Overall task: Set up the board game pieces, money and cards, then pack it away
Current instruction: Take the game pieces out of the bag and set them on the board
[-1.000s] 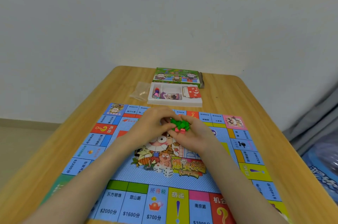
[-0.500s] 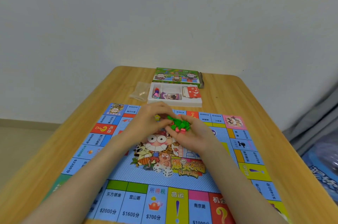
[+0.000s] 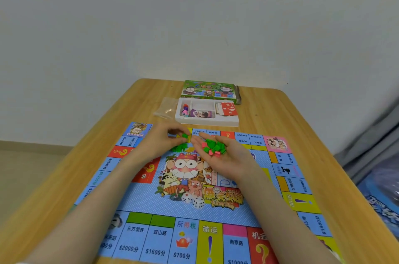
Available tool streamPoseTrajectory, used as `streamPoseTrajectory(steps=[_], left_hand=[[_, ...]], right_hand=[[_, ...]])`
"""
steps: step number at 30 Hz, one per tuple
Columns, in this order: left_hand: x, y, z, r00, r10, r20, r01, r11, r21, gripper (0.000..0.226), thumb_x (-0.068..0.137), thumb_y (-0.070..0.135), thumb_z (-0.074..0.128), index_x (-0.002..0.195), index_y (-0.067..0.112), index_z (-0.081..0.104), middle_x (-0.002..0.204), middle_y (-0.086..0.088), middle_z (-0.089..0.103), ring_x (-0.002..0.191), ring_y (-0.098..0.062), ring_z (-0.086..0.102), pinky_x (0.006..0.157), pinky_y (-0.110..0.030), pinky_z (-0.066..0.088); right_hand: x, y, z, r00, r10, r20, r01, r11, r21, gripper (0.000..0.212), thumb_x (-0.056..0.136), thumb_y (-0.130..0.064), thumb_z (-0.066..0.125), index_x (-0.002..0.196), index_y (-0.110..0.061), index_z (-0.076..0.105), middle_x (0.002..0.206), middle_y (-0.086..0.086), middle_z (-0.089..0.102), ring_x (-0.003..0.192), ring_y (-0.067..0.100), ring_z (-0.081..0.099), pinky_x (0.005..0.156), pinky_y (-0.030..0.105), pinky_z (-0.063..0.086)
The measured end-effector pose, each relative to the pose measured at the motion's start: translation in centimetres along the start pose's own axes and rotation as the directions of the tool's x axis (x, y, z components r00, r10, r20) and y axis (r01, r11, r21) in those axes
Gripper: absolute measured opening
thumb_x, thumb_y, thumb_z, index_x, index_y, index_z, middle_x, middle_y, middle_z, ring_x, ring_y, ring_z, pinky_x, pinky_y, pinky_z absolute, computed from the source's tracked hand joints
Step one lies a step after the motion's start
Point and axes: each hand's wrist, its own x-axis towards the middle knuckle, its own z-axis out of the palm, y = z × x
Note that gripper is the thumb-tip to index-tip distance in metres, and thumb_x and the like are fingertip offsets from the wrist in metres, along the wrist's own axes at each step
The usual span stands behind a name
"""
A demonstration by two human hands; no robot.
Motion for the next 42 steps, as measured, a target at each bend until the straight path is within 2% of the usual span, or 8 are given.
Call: streamPoseTrajectory(steps=[3, 9, 17, 27, 33, 37, 40, 42], left_hand=[[-0.1, 0.1, 0.3, 0.999, -0.007, 0.038, 0.008, 1.000, -0.024, 0.022, 0.081, 0.003, 0.072, 0.089, 0.024, 0.070, 0.081, 0.009, 0.065, 0.078, 0.001, 0.059, 0.073, -0.012, 0.046], [-0.4, -0.1, 0.7, 0.994, -0.003, 0.106, 0.007, 0.999, -0.035, 0.014, 0.082, 0.016, 0.073, 0.096, 0.014, 0.073, 0.097, 0.004, 0.070, 0.092, -0.007, 0.063, 0.084, -0.023, 0.049], [-0.4, -0.1, 0.7, 0.992, 0.042, 0.118, -0.040, 0.999, -0.016, 0.019, 0.078, 0.003, 0.074, 0.078, 0.022, 0.071, 0.087, 0.012, 0.069, 0.086, 0.004, 0.062, 0.079, -0.008, 0.045], [-0.2, -0.7, 1.4, 0.985, 0.117, 0.125, -0.134, 0.982, 0.137, 0.013, 0.086, 0.002, 0.066, 0.095, 0.010, 0.071, 0.097, 0.002, 0.066, 0.088, 0.000, 0.057, 0.080, -0.002, 0.037], [-0.3, -0.3, 0.3, 0.984, 0.024, 0.178, -0.037, 0.997, 0.067, 0.034, 0.084, 0.033, 0.067, 0.117, 0.023, 0.062, 0.119, 0.009, 0.060, 0.110, -0.005, 0.054, 0.094, -0.019, 0.043], [-0.6, -0.4, -2.5, 0.966, -0.057, 0.252, 0.038, 0.996, 0.083, 0.074, 0.051, 0.077, 0.068, 0.116, 0.053, 0.042, 0.133, 0.023, 0.040, 0.118, 0.008, 0.038, 0.095, -0.013, 0.033], [-0.8, -1.1, -3.9, 0.941, -0.143, 0.306, 0.109, 0.986, 0.125, 0.073, 0.058, 0.051, 0.079, 0.122, 0.044, 0.044, 0.125, 0.015, 0.046, 0.099, 0.000, 0.050, 0.086, -0.022, 0.045], [-0.9, -1.4, -4.1, 0.927, -0.187, 0.324, 0.141, 0.977, 0.162, 0.065, 0.068, 0.031, 0.081, 0.123, 0.037, 0.048, 0.098, 0.011, 0.054, 0.077, -0.002, 0.055, 0.072, -0.021, 0.047]], right_hand=[[-0.1, 0.1, 0.0, 1.000, -0.006, -0.001, 0.006, 1.000, -0.013, 0.034, 0.101, -0.011, 0.035, 0.115, 0.016, 0.050, 0.107, 0.034, 0.057, 0.103, 0.041, 0.054, 0.099, 0.047, 0.040], [0.1, 0.1, -0.1, 1.000, -0.005, -0.012, 0.004, 1.000, -0.011, 0.035, 0.101, -0.012, 0.037, 0.119, 0.015, 0.050, 0.109, 0.034, 0.056, 0.104, 0.041, 0.055, 0.097, 0.047, 0.042], [0.1, 0.1, -0.1, 1.000, -0.022, -0.022, 0.022, 0.999, 0.034, 0.034, 0.100, -0.011, 0.037, 0.117, 0.015, 0.052, 0.111, 0.033, 0.055, 0.122, 0.039, 0.047, 0.107, 0.045, 0.037], [0.0, 0.1, 0.0, 0.998, -0.054, -0.022, 0.055, 0.997, 0.057, 0.028, 0.097, -0.006, 0.041, 0.102, 0.015, 0.059, 0.107, 0.029, 0.059, 0.101, 0.036, 0.055, 0.097, 0.044, 0.044], [0.0, 0.1, 0.1, 0.999, -0.044, -0.029, 0.047, 0.996, 0.077, 0.031, 0.099, -0.009, 0.039, 0.104, 0.016, 0.057, 0.110, 0.030, 0.058, 0.106, 0.036, 0.054, 0.094, 0.044, 0.044], [0.0, 0.1, 0.0, 0.999, -0.034, -0.020, 0.035, 0.995, 0.090, 0.030, 0.098, -0.007, 0.040, 0.108, 0.016, 0.057, 0.110, 0.030, 0.058, 0.119, 0.035, 0.051, 0.091, 0.045, 0.045], [0.0, 0.0, -0.1, 1.000, -0.028, -0.009, 0.029, 0.994, 0.104, 0.029, 0.097, -0.006, 0.041, 0.109, 0.015, 0.057, 0.110, 0.030, 0.058, 0.121, 0.034, 0.050, 0.088, 0.046, 0.046], [0.1, 0.0, -0.1, 1.000, -0.026, -0.007, 0.027, 0.994, 0.104, 0.029, 0.098, -0.006, 0.041, 0.109, 0.016, 0.056, 0.110, 0.030, 0.058, 0.121, 0.034, 0.050, 0.089, 0.046, 0.045]])
